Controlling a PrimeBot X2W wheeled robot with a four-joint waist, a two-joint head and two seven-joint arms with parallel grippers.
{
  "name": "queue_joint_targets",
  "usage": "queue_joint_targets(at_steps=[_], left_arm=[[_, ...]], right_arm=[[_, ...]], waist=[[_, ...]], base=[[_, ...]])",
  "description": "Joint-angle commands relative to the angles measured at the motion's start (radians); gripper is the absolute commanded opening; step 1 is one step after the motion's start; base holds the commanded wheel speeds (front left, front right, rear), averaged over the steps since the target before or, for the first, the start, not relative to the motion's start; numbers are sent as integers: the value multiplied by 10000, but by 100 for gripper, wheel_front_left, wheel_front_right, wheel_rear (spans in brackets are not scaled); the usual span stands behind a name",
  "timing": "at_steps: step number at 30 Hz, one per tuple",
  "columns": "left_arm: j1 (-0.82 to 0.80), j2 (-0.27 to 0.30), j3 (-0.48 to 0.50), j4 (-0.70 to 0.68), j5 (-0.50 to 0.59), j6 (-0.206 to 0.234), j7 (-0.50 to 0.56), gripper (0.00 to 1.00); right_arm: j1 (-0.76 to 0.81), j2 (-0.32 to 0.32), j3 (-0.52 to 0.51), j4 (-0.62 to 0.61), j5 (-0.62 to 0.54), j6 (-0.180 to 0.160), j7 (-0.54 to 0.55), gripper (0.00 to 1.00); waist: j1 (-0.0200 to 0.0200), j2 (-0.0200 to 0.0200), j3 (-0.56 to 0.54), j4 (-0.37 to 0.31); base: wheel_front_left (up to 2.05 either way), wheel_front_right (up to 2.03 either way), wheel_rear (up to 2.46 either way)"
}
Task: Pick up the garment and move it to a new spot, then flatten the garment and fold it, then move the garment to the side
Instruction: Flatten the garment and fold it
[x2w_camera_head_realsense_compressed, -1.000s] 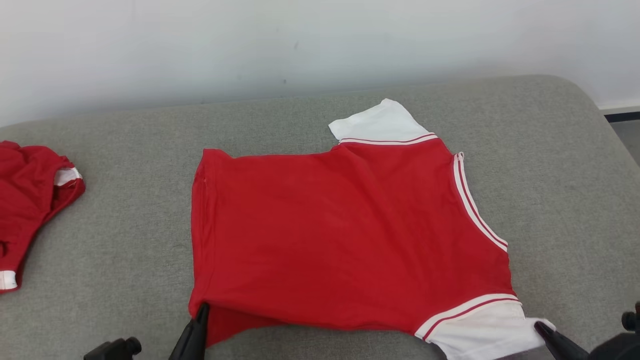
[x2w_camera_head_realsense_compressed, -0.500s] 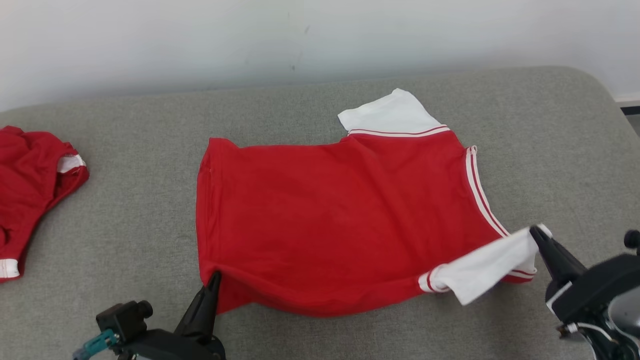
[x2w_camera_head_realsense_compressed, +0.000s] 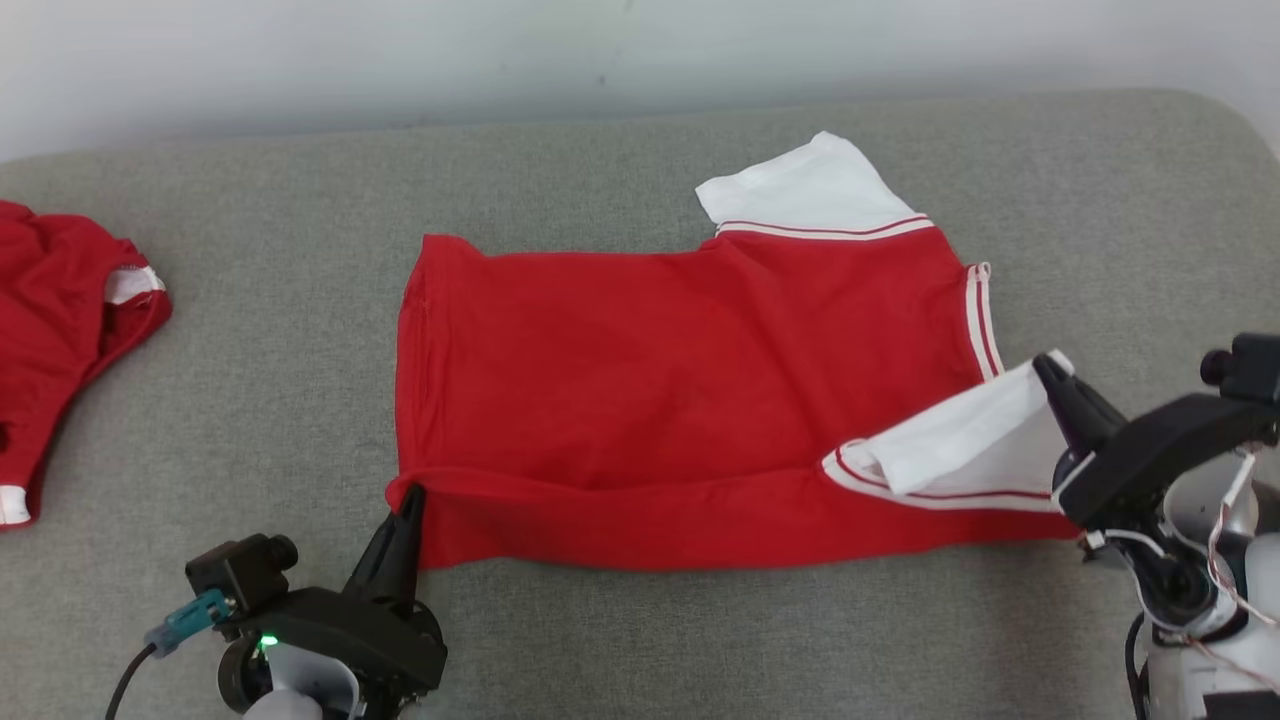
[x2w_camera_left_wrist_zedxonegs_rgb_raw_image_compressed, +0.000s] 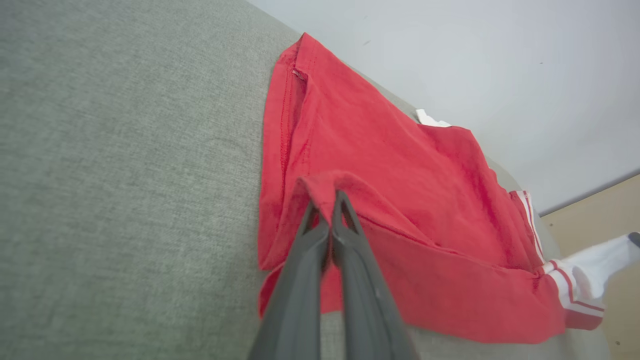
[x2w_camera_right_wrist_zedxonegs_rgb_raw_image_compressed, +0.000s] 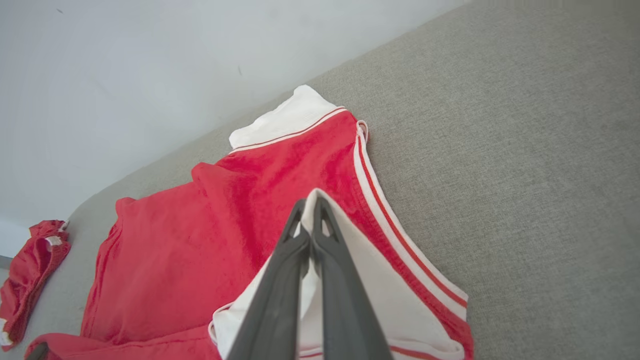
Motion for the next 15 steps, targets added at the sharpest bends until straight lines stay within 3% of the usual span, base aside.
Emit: queue_joint_targets(at_steps=[1, 15], left_arm=[[-117, -1, 13, 53, 51, 63, -20, 0], [-917, -75, -80, 503, 108, -64, -83, 0]], right_arm=[[-205, -138, 97, 105, -94, -19, -110, 0], [-1975, -977, 1177, 2354, 82, -19, -2358, 0]], waist=[[-1, -1, 115, 65], [-1, -1, 653, 362]], base=[[0, 0, 0], [0, 0, 0]])
